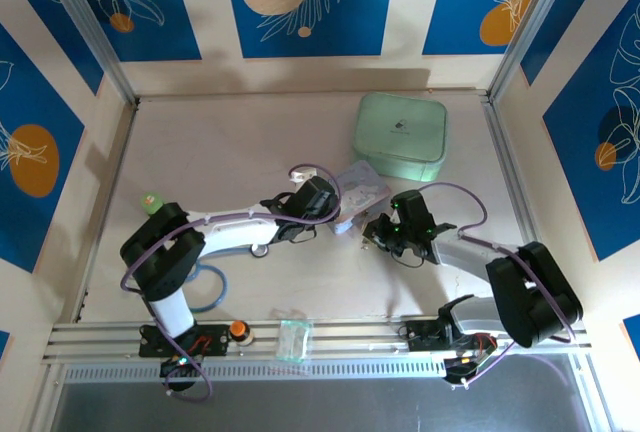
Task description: Unlock the padlock with the key
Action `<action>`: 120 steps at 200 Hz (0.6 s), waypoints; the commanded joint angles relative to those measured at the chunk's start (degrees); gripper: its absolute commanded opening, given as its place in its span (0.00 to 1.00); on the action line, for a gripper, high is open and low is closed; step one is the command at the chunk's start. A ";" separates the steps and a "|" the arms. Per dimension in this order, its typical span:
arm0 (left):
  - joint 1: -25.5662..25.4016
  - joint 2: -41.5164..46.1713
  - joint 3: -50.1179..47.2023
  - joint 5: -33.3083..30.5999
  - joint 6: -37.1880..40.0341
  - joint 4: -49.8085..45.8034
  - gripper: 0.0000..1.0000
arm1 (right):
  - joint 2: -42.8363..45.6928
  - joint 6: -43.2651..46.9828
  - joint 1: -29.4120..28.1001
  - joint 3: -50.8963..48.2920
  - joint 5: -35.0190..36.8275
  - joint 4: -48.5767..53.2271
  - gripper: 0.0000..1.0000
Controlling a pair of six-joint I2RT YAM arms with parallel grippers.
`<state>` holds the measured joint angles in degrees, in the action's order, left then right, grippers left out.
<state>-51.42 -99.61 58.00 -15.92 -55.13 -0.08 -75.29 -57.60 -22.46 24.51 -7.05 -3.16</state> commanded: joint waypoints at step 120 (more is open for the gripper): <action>0.31 -3.31 -4.47 -1.17 0.99 -12.84 0.43 | 0.97 0.89 5.40 -4.99 -5.20 8.42 0.11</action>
<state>-51.42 -99.55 57.54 -15.97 -55.22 0.91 -75.48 -58.22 -18.04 22.70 -15.05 -5.39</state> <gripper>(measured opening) 0.431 0.130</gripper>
